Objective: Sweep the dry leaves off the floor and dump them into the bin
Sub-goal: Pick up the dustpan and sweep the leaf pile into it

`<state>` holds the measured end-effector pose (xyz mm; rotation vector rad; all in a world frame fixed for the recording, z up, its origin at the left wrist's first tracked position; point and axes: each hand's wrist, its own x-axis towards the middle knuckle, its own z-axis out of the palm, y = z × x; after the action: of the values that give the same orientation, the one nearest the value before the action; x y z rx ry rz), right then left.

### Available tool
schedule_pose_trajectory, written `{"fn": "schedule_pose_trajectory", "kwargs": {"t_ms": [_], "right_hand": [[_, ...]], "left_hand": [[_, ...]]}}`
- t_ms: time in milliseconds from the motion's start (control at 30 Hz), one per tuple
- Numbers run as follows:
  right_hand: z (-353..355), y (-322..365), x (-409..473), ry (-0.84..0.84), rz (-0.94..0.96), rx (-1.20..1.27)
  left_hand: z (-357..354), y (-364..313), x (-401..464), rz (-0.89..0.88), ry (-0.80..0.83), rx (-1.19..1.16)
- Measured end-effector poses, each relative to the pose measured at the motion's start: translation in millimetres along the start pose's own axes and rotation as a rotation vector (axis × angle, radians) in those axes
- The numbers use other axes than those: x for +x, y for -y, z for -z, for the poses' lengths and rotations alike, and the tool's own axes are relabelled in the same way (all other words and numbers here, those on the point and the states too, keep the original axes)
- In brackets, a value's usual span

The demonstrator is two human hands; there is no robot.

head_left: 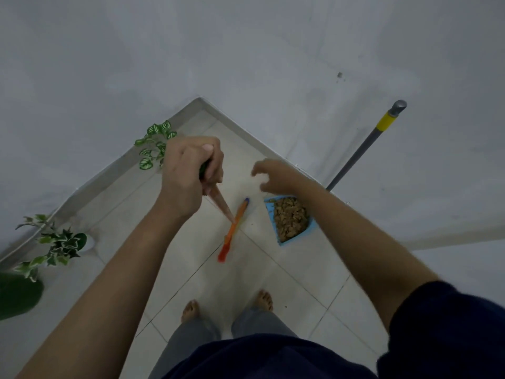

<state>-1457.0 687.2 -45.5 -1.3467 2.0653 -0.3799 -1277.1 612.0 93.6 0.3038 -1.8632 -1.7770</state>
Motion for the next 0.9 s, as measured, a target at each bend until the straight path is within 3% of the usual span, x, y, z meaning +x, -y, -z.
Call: {"fn": "schedule_pose_trajectory", "kwargs": {"t_ms": [133,233,300,433,633,900], "right_hand": [[79.8,-57.0,-0.6,-0.056,-0.25,-0.557],[117.8,-86.4,-5.7,0.088,-0.454,-1.013],[131.2,-102.9,-6.6,0.218,-0.622,-1.156],[140.7,-125.2,-11.1,0.355,-0.776,-1.22],[140.2,-156.4,-20.6,0.387,-0.701,-1.279],[148.1,-159.8,-67.0,0.444,-0.703,-1.083]], "left_hand": [[4.0,8.8,9.4,0.041,0.029,0.031],[4.7,17.5,9.8,0.109,0.015,0.019],[5.6,22.2,8.6,0.157,-0.004,-0.009],[9.9,24.4,8.6,0.184,-0.04,-0.008],[20.5,26.2,7.8,0.177,-0.109,0.023],[18.7,31.0,2.2,0.215,-0.111,0.035]]}}
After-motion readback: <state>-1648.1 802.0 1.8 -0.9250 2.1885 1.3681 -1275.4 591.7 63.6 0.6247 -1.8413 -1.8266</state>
